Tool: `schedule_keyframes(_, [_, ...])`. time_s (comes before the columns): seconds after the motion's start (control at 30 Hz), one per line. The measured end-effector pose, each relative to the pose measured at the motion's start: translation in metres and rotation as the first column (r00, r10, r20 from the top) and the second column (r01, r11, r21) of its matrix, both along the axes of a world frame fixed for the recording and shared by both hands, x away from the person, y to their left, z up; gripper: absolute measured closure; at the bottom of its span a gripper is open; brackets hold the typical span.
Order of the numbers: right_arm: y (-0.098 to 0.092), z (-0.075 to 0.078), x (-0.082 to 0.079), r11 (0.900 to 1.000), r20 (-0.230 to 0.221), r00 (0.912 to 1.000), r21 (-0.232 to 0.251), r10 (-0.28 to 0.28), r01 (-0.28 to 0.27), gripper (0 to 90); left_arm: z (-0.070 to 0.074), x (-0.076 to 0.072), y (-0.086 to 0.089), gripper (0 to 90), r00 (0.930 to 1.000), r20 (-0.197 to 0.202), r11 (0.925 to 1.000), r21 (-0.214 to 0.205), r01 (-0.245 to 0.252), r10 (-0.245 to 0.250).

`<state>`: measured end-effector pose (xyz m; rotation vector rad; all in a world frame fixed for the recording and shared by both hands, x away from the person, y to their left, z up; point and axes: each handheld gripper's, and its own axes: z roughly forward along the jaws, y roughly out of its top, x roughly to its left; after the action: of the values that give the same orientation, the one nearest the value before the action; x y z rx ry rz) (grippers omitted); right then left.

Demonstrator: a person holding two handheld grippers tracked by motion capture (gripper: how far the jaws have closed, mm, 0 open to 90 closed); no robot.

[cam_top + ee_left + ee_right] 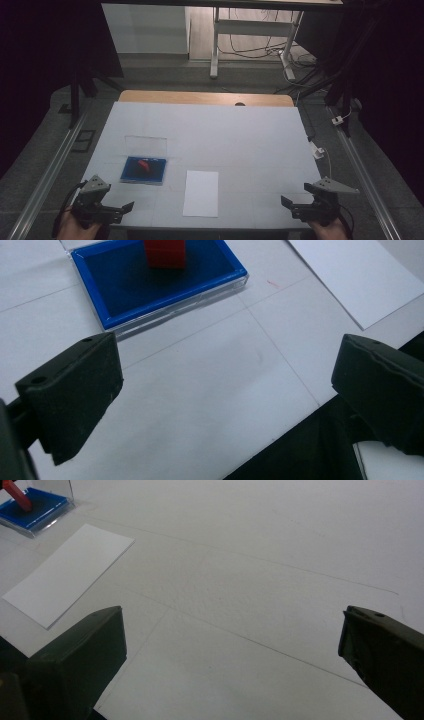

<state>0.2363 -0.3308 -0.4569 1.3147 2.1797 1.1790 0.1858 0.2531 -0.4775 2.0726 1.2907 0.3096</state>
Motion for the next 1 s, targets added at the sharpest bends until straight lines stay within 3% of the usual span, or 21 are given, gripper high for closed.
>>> schedule_keyframes(0.43, [0.0059, 0.0001, 0.0002, 0.9970, -0.009, 0.9975, -0.030, 0.071, -0.071, 0.0, 0.0001, -0.0021, 0.0015, 0.0, 0.9995, -0.005, 0.9995, 0.008, -0.031, 0.031])
schedule_keyframes(0.87, [0.0071, -0.0001, 0.0010, 0.9962, -0.011, 0.9967, -0.035, 0.080, -0.080, 0.0, 0.0007, -0.0021, 0.0041, 0.0, 0.9991, -0.012, 0.9991, -0.012, -0.040, 0.040])
schedule_keyframes(1.0, [0.0073, -0.0003, 0.0014, 0.9962, -0.015, 0.9969, -0.038, 0.078, -0.078, 0.0, 0.0041, -0.0022, 0.0046, 0.0, 0.9984, 0.016, 0.9985, -0.008, -0.054, 0.054])
